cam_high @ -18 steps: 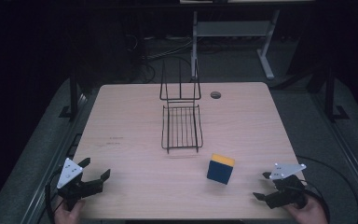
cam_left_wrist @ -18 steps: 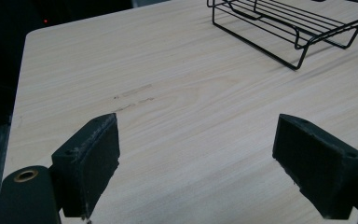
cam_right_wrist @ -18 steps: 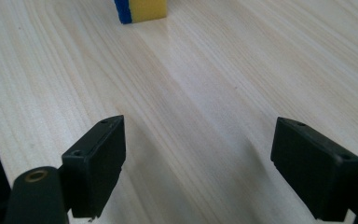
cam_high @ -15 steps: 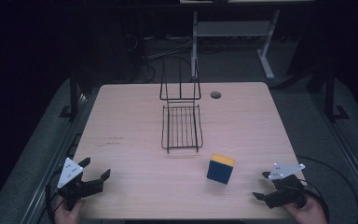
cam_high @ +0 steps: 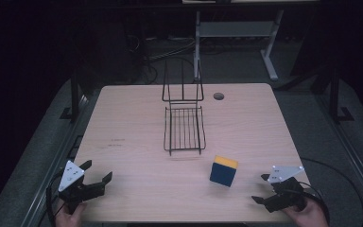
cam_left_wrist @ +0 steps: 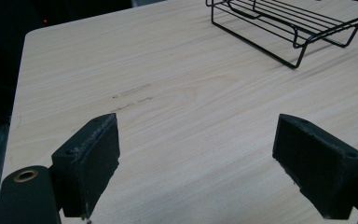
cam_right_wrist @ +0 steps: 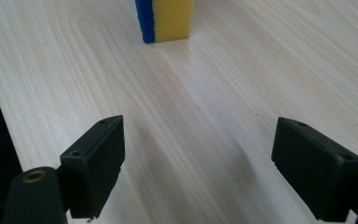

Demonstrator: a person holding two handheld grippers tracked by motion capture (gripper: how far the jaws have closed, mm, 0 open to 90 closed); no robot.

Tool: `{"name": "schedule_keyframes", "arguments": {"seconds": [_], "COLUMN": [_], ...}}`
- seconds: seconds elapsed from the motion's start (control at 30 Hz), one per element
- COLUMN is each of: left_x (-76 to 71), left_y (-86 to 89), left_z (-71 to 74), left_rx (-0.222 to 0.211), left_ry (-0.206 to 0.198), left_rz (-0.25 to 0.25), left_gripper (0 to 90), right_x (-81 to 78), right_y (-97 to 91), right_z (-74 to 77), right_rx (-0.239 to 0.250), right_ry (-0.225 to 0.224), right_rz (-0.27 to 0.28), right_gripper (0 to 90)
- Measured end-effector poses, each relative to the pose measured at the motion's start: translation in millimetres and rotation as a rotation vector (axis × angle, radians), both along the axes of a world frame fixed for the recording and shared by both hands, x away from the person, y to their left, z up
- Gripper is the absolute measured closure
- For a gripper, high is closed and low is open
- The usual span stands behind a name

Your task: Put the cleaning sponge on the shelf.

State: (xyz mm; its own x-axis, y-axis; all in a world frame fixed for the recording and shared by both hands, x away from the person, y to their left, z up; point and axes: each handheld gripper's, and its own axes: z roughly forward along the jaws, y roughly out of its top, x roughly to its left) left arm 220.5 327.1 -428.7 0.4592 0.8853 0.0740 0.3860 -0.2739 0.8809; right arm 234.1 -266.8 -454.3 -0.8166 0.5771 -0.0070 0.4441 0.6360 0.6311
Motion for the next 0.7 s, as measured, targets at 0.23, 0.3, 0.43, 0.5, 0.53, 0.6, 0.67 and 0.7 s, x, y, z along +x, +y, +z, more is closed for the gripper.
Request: {"name": "schedule_keyframes", "arguments": {"seconds": [0.23,0.3,0.43,0.5,0.53,0.6,0.67,0.7], "left_x": [0.3,0.1,-0.3,-0.4,-0.5,-0.7,-0.6,-0.6], "left_y": [-0.6,-0.5,0.5,0.5,0.4,-0.1,-0.3,-0.3], "left_z": [0.0,0.2,0.5,0.5,0.6,0.7,0.7,0.8], "left_rx": [0.002,0.001,-0.001,-0.004,0.0,-0.001,0.0,0.001], "left_ry": [0.0,-0.001,-0.001,-0.001,-0.003,-0.004,-0.003,-0.003], "left_rz": [-0.001,-0.001,0.003,0.004,0.002,0.001,-0.001,0.0], "left_gripper": [14.1,14.1,14.1,14.1,14.1,14.1,14.1,14.1], "right_x": [0.2,0.6,0.7,0.7,1.1,1.3,1.9,2.0], "right_y": [8.9,11.4,16.1,17.1,18.5,20.2,21.8,23.0], "right_z": [1.6,2.2,3.9,4.4,5.1,5.7,6.6,7.0], "right_rx": [0.004,0.0,0.005,0.007,0.008,0.016,0.014,0.016], "right_ry": [-0.001,-0.004,-0.004,-0.006,-0.015,-0.007,-0.005,-0.007], "right_rz": [0.021,0.028,0.039,0.042,0.046,0.044,0.05,0.053], "right_gripper": [16.6,16.6,16.3,15.9,15.8,15.8,15.7,15.8]}}
